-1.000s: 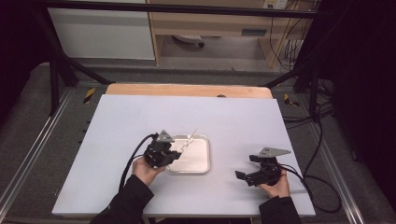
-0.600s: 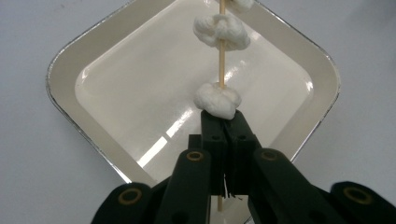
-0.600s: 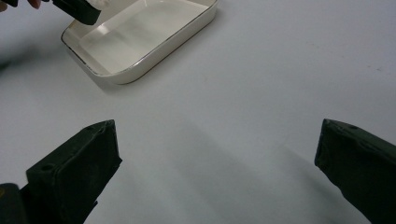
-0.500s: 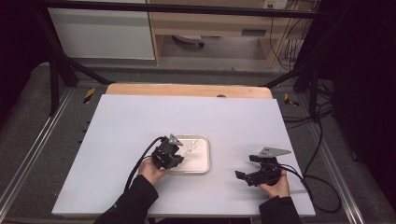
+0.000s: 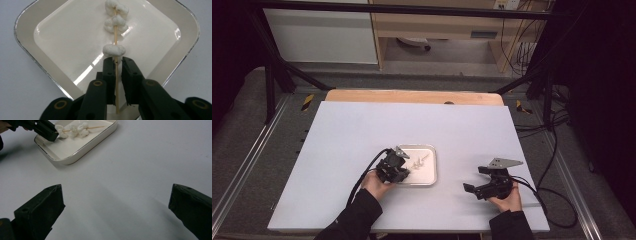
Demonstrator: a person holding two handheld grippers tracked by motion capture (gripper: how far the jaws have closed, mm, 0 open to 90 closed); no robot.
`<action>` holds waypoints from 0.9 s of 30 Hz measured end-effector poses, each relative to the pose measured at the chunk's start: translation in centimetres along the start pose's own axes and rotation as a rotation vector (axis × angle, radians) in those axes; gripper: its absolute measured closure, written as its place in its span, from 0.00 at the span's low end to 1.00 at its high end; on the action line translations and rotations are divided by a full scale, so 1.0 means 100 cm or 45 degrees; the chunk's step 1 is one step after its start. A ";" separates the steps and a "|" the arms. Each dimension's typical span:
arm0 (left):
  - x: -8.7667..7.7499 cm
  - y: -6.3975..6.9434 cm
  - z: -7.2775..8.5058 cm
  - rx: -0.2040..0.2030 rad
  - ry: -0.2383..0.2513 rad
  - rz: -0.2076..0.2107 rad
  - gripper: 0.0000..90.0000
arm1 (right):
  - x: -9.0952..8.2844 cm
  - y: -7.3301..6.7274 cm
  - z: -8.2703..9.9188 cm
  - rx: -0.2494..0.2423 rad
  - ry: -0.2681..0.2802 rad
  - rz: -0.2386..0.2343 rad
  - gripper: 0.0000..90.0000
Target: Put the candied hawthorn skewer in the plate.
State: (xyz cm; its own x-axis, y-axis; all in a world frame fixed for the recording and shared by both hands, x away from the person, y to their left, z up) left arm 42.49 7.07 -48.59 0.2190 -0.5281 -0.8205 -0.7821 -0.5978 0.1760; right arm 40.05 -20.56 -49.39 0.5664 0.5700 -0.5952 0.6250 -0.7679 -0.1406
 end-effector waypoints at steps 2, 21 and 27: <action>-0.004 0.000 0.000 0.003 0.016 0.003 0.82 | 0.000 0.000 0.000 0.002 0.001 -0.002 0.01; -0.053 -0.023 0.029 -0.085 0.192 0.003 0.28 | -0.001 0.001 0.000 0.004 0.000 0.004 0.01; -0.061 -0.034 0.053 -0.104 0.216 -0.039 0.21 | -0.001 0.001 0.000 0.002 -0.010 0.007 0.01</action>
State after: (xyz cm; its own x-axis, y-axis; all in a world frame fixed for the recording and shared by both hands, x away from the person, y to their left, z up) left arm 40.72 15.53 -47.13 0.3425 -0.5990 -0.7238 -0.7252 -0.6583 0.2016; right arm 40.02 -20.66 -49.39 0.5655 0.5637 -0.6020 0.6214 -0.7712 -0.1385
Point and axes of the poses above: each handheld gripper's, and its own axes: x roughly forward along the jaws, z roughly out of its underside, y roughly to its right, the point moved 7 cm from there along x, roughly forward along the jaws, and after that the axes turned 9 degrees about z, right-handed, at the moved point
